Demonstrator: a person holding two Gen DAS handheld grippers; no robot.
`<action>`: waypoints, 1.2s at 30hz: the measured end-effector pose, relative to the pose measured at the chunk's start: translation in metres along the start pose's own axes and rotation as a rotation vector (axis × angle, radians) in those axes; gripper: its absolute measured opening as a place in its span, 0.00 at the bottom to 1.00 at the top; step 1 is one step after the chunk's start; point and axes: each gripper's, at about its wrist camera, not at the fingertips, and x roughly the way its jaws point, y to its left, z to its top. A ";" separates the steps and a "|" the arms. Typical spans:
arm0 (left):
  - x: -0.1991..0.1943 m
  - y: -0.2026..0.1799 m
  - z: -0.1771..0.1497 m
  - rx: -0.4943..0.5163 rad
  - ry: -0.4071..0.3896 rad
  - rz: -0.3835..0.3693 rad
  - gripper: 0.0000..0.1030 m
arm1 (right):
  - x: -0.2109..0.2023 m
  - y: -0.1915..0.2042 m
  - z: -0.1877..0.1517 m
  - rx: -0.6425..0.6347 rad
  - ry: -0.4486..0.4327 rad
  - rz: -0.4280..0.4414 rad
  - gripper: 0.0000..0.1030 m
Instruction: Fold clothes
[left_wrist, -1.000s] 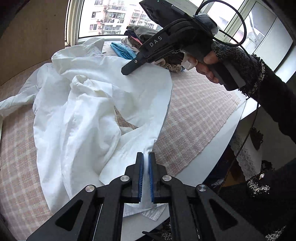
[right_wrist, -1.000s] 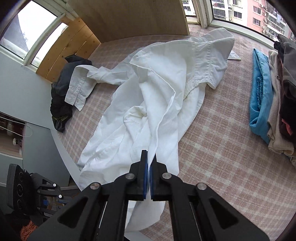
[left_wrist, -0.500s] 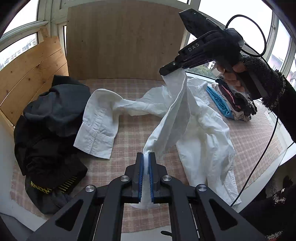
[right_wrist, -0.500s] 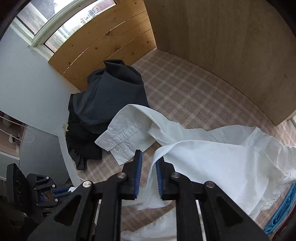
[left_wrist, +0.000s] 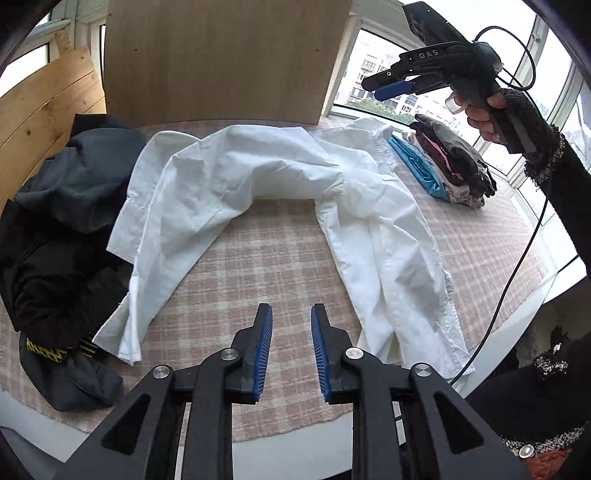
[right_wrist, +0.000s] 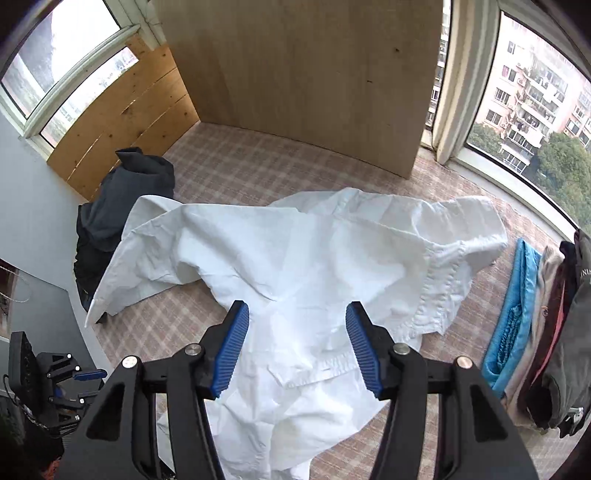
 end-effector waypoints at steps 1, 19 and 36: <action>0.012 -0.012 -0.003 0.014 0.023 -0.010 0.25 | -0.001 -0.027 -0.017 0.047 0.001 -0.023 0.53; 0.089 -0.069 -0.036 -0.014 0.255 -0.079 0.02 | 0.077 -0.048 -0.144 -0.010 0.101 0.064 0.53; 0.037 -0.057 -0.044 -0.015 0.207 -0.015 0.21 | 0.016 -0.021 -0.124 -0.047 0.049 -0.020 0.37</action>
